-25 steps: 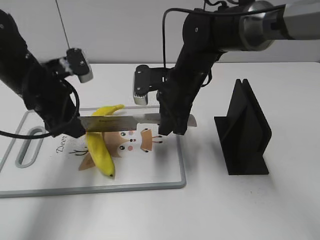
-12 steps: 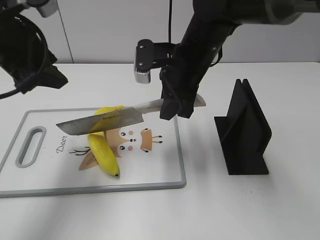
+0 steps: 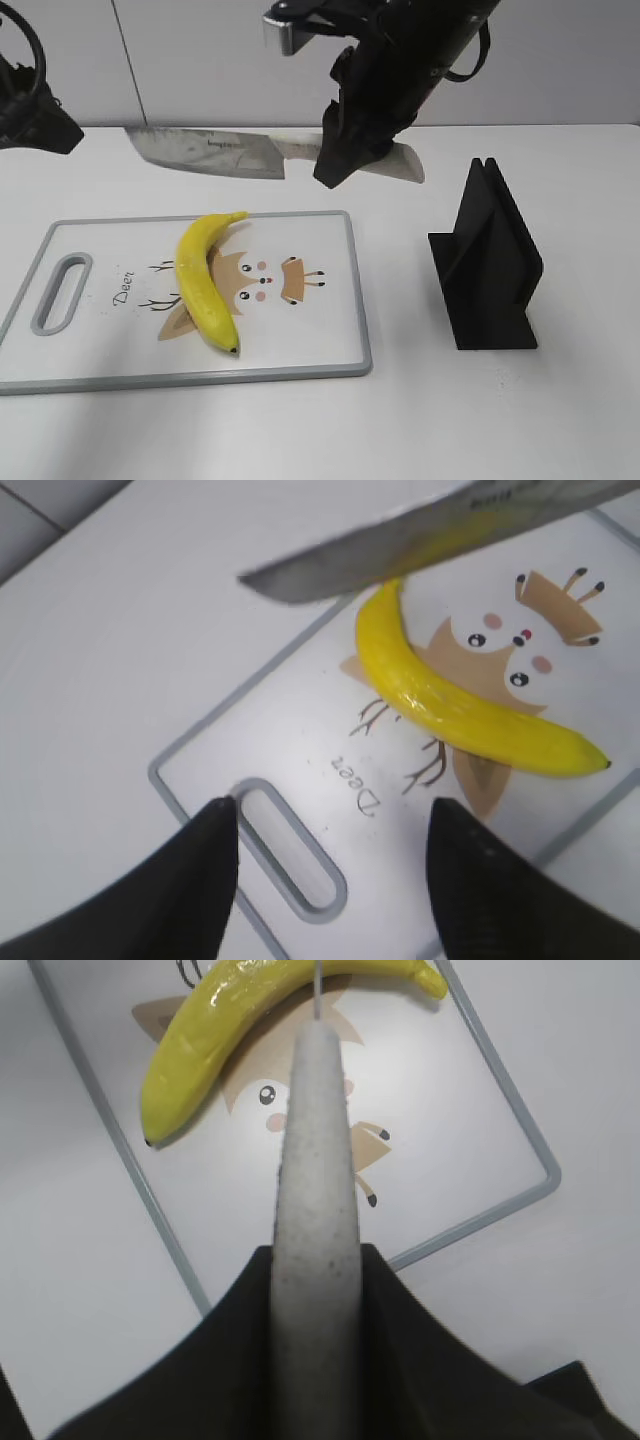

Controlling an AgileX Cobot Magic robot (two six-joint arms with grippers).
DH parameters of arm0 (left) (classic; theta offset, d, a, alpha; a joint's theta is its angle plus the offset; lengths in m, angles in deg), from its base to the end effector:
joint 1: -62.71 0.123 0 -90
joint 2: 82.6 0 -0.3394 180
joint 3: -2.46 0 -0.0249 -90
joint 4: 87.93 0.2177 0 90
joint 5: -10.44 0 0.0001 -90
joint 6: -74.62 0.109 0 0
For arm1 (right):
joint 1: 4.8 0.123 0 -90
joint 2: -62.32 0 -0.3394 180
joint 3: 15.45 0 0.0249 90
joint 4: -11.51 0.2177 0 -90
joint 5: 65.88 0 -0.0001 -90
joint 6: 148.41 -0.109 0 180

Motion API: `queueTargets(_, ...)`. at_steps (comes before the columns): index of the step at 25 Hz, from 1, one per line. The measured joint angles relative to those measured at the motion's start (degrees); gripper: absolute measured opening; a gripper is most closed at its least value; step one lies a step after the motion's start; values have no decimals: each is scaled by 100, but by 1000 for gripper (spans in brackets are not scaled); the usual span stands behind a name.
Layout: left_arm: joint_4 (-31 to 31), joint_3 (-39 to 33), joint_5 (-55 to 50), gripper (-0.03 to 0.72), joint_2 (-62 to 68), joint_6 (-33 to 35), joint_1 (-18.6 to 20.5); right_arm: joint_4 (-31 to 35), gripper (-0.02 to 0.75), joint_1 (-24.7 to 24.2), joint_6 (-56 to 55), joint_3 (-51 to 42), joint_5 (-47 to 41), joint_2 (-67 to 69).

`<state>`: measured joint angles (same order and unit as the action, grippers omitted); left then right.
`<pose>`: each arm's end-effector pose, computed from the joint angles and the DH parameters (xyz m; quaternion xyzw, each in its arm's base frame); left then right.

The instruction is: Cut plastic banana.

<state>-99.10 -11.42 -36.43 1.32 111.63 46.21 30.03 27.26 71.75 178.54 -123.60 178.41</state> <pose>0.2318 -0.0847 0.3681 0.3895 0.8656 -0.0327 0.3128 0.3284 0.2403 0.3089 -0.5236 0.8208 0.1364 0.1830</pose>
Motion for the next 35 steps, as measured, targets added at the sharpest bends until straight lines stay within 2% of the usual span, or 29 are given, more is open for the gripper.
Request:
queueTargets(7,412,-5,-925,572,-91,-1779,38,32,181,0,-1990,0,-490,-327)
queueTargets(12,440,-5,-1454,572,-264,-2425,300,15,181,0,-2971,0,-519,-618)
queueTargets(21,619,-5,-1975,572,-1120,-2713,1036,-751,181,0,-4243,-89,-670,-1228)
queueTargets(29,975,-45,-1984,571,-2252,-2823,1075,-2045,181,-10,-5302,-1031,-657,-2115)
queueTargets(35,1030,-990,-1527,571,-3332,-2946,1075,-2645,181,-10,-6214,-2004,-364,-2796)
